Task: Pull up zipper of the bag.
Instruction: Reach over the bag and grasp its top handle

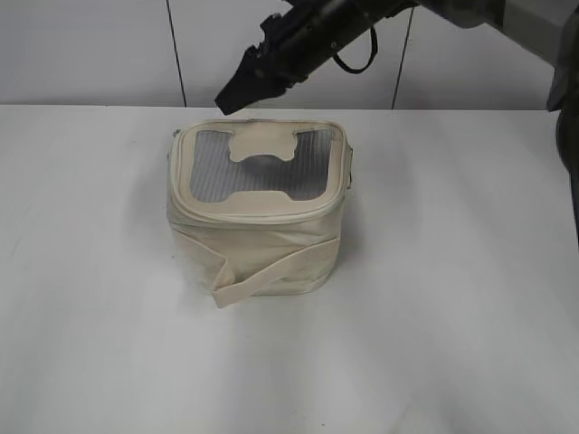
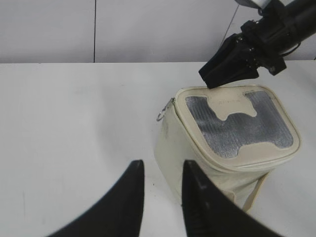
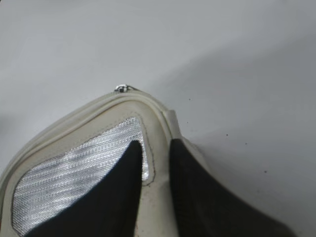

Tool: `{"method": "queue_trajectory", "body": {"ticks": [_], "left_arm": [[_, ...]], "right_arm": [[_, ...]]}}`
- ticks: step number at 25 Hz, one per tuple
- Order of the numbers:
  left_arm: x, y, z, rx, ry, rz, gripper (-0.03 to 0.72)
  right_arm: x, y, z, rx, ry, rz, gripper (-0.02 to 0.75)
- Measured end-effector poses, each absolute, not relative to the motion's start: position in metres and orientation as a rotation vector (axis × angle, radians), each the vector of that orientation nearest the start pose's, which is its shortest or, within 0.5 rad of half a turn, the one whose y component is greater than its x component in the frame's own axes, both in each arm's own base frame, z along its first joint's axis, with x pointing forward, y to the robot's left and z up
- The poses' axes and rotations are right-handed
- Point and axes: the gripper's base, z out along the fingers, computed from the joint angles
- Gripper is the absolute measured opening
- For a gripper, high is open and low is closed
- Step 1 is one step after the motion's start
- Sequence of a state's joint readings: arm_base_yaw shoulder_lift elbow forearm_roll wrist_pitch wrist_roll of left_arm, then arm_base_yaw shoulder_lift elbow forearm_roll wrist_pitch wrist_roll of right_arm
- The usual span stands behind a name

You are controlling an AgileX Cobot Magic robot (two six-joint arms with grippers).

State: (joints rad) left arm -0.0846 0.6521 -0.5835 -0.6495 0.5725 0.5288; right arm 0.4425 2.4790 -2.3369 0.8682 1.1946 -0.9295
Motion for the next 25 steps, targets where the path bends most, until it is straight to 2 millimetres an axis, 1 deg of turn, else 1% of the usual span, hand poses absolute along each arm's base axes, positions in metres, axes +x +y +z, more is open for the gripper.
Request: {"method": "queue_trajectory", "body": {"ticks": [2, 4, 5, 8, 11, 13, 14, 15, 18, 19, 21, 24, 25], "left_arm": [[0.125, -0.041, 0.314, 0.259, 2.000, -0.414, 0.212], [0.126, -0.041, 0.314, 0.264, 2.003, -0.412, 0.212], [0.127, -0.041, 0.313, 0.268, 2.010, -0.413, 0.212], [0.132, -0.042, 0.309, 0.290, 2.038, -0.418, 0.212], [0.139, -0.045, 0.304, 0.315, 2.062, -0.434, 0.212], [0.146, -0.048, 0.301, 0.329, 2.073, -0.467, 0.212], [0.150, -0.049, 0.299, 0.345, 2.078, -0.479, 0.212], [0.157, -0.051, 0.293, 0.353, 2.101, -0.502, 0.212], [0.171, -0.056, 0.286, 0.384, 2.103, -0.564, 0.212], [0.176, -0.057, 0.282, 0.393, 2.108, -0.600, 0.212], [0.187, -0.057, 0.276, 0.396, 2.112, -0.696, 0.212], [0.213, -0.047, 0.268, 0.367, 2.065, -0.834, 0.212], [0.223, -0.040, 0.268, 0.367, 2.042, -0.838, 0.212]], "right_arm": [[0.451, 0.285, 0.228, -1.362, 2.024, 0.982, 0.363], [0.451, 0.285, 0.232, -1.360, 2.014, 0.977, 0.435], [0.452, 0.285, 0.231, -1.364, 2.021, 0.968, 0.449], [0.453, 0.284, 0.224, -1.377, 2.046, 0.944, 0.460], [0.455, 0.284, 0.212, -1.376, 2.076, 0.949, 0.461], [0.456, 0.285, 0.203, -1.379, 2.094, 0.952, 0.434], [0.457, 0.285, 0.199, -1.379, 2.102, 0.956, 0.400], [0.457, 0.285, 0.198, -1.377, 2.105, 0.963, 0.349], [0.455, 0.287, 0.197, -1.382, 2.107, 0.978, 0.132], [0.455, 0.287, 0.197, -1.380, 2.109, 0.979, 0.087], [0.455, 0.287, 0.197, -1.378, 2.112, 0.981, 0.054], [0.455, 0.287, 0.196, -1.377, 2.113, 0.983, 0.053], [0.455, 0.287, 0.196, -1.376, 2.113, 0.983, 0.053]]}}
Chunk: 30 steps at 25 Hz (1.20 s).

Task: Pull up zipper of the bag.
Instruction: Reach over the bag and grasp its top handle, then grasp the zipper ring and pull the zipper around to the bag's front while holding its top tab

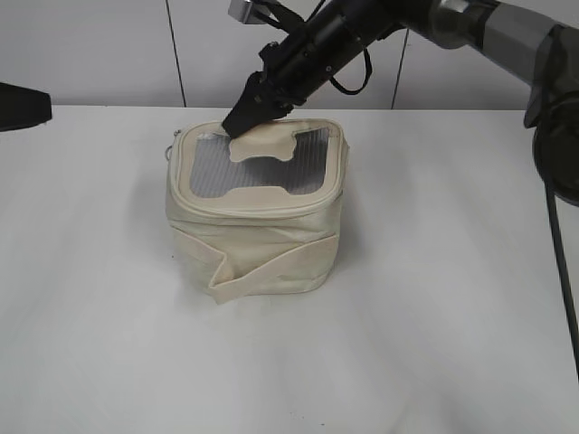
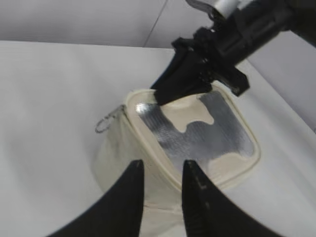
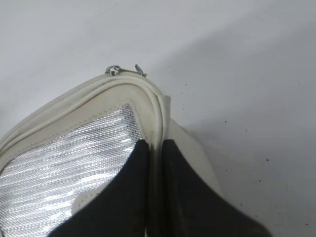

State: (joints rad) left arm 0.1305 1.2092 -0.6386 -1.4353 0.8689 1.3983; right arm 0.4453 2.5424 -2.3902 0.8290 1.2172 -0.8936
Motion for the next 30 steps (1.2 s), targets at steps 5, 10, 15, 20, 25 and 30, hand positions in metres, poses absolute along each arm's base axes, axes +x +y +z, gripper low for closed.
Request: {"method": "queue_trajectory", "body": {"ticks": [5, 10, 15, 20, 25, 30], "left_arm": [[0.276, -0.017, 0.247, 0.542, 2.078, -0.763, 0.268], [0.306, -0.018, 0.207, 0.853, 2.044, -0.603, 0.361], [0.320, -0.035, 0.182, 1.056, 1.935, -0.473, 0.371], [0.329, -0.059, 0.167, 1.111, 1.819, -0.453, 0.371], [0.333, -0.067, 0.149, 1.132, 1.807, -0.463, 0.371], [0.345, -0.067, 0.149, 1.143, 1.774, -0.454, 0.371]], "right_arm": [[0.455, 0.287, 0.196, -1.375, 2.112, 0.985, 0.052], [0.455, 0.287, 0.196, -1.373, 2.112, 0.989, 0.050], [0.455, 0.287, 0.197, -1.373, 2.112, 0.991, 0.048], [0.455, 0.287, 0.197, -1.372, 2.111, 0.991, 0.046], [0.455, 0.287, 0.197, -1.372, 2.111, 0.991, 0.045], [0.455, 0.287, 0.197, -1.372, 2.112, 0.992, 0.045]]}}
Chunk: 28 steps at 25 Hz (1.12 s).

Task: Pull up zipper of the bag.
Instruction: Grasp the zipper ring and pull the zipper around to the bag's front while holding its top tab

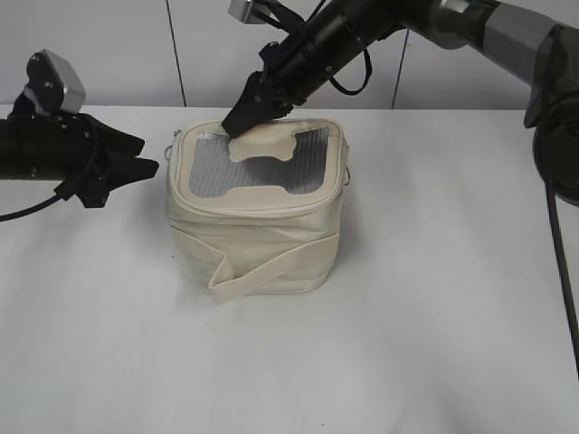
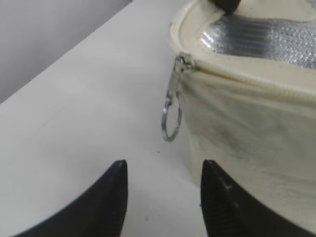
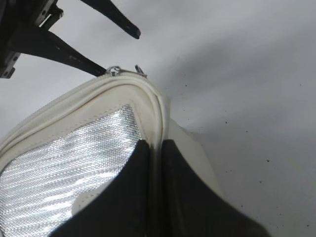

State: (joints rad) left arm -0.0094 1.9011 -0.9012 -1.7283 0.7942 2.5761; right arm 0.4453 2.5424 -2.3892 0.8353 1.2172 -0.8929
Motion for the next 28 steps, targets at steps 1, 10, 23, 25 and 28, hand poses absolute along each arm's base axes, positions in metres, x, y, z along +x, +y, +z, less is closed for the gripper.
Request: {"method": "queue_trajectory", "body": {"ticks": [1, 10, 23, 25, 28], "left_arm": [[0.348, -0.068, 0.150, 1.142, 1.764, -0.454, 0.371], [0.362, -0.082, 0.149, 1.172, 1.718, -0.472, 0.371], [0.372, -0.096, 0.152, 1.210, 1.723, -0.399, 0.321], [0.372, -0.097, 0.151, 1.211, 1.727, -0.399, 0.321], [0.372, -0.096, 0.145, 1.208, 1.746, -0.402, 0.316]], "right_arm": [[0.455, 0.287, 0.197, -1.372, 2.112, 0.992, 0.045], [0.455, 0.287, 0.197, -1.370, 2.113, 0.992, 0.044], [0.455, 0.287, 0.197, -1.360, 2.123, 0.997, 0.044], [0.455, 0.287, 0.197, -1.360, 2.123, 0.997, 0.044], [0.455, 0.287, 0.197, -1.359, 2.124, 0.997, 0.044]]}}
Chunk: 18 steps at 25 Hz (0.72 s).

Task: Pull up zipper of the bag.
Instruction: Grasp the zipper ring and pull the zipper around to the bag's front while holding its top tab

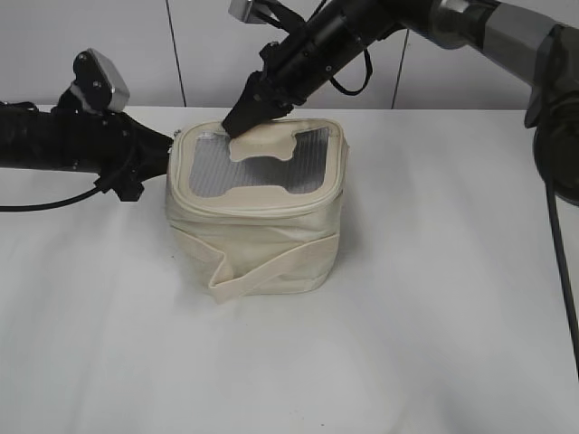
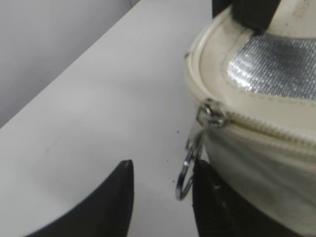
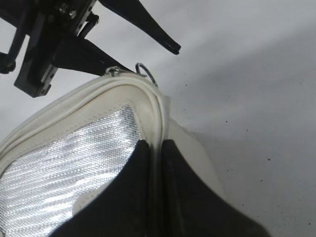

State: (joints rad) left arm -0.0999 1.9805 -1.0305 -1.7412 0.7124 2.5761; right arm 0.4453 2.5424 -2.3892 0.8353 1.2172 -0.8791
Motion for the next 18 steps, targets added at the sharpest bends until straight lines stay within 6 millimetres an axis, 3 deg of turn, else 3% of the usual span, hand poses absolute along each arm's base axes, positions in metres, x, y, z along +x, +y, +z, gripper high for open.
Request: {"method": "queue_trajectory", "body": {"ticks": [9, 14, 18], "left_arm": [[0.377, -0.098, 0.141, 1.215, 1.745, -0.407, 0.277], [0.375, -0.103, 0.140, 1.227, 1.736, -0.420, 0.160], [0.374, -0.107, 0.139, 1.240, 1.741, -0.412, 0.016]], "right_arm": [[0.455, 0.287, 0.197, -1.358, 2.125, 0.998, 0.043], [0.455, 0.287, 0.197, -1.358, 2.125, 0.998, 0.043], [0.455, 0.287, 0.197, -1.358, 2.125, 0.998, 0.043]]}}
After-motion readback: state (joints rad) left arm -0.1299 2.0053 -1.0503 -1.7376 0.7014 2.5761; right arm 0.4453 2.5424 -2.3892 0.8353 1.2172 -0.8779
